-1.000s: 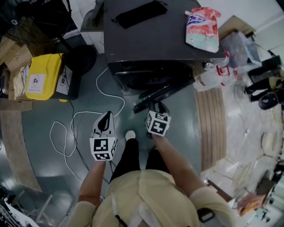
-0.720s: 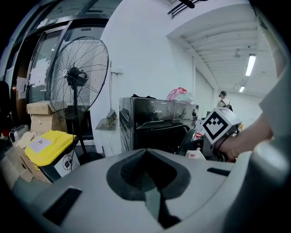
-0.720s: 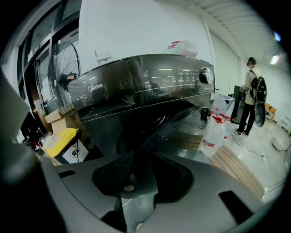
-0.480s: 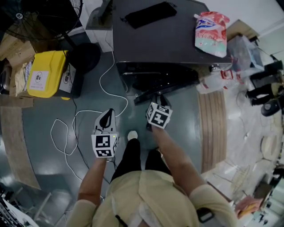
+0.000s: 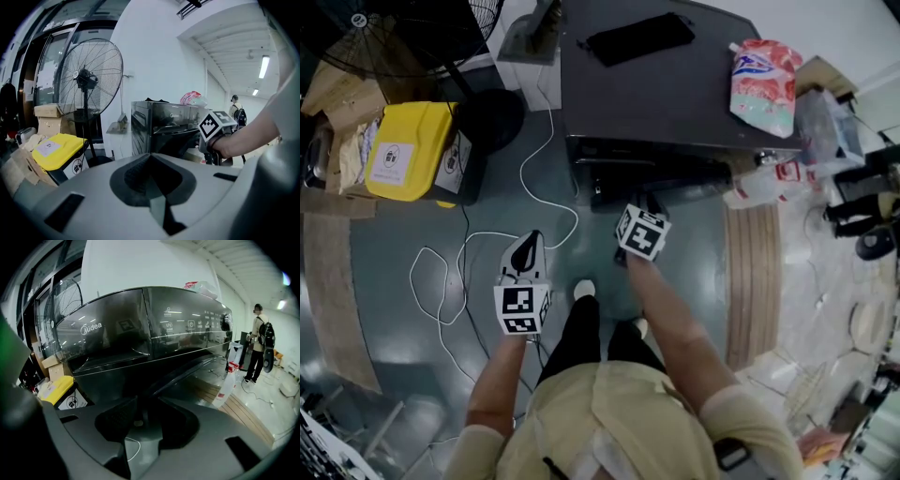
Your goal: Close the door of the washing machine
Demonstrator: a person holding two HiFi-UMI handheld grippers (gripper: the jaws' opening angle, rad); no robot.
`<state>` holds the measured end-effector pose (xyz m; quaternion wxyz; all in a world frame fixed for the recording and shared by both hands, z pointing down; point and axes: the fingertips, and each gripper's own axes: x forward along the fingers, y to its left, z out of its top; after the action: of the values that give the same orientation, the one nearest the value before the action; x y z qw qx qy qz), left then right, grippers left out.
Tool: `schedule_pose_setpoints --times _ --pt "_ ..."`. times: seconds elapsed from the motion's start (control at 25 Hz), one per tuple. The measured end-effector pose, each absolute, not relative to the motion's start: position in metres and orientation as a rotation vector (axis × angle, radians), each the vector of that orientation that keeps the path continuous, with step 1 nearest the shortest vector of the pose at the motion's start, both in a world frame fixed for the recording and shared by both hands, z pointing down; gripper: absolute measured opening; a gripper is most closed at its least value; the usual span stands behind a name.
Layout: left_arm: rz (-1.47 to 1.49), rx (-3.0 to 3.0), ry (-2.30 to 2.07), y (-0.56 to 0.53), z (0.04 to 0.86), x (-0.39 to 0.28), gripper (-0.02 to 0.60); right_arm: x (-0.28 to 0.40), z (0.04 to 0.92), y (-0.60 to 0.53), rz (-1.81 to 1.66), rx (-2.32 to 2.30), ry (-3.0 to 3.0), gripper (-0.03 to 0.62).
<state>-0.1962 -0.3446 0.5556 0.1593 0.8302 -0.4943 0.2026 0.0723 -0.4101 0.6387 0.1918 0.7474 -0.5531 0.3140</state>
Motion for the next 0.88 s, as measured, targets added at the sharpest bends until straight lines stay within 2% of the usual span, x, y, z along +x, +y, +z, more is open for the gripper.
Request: schedule_pose_setpoints --times 0.88 --pt "0.567 2.391 -1.409 -0.35 0.551 -0.209 -0.012 0.071 0.636 -0.423 0.902 2.116 -1.542 0.13"
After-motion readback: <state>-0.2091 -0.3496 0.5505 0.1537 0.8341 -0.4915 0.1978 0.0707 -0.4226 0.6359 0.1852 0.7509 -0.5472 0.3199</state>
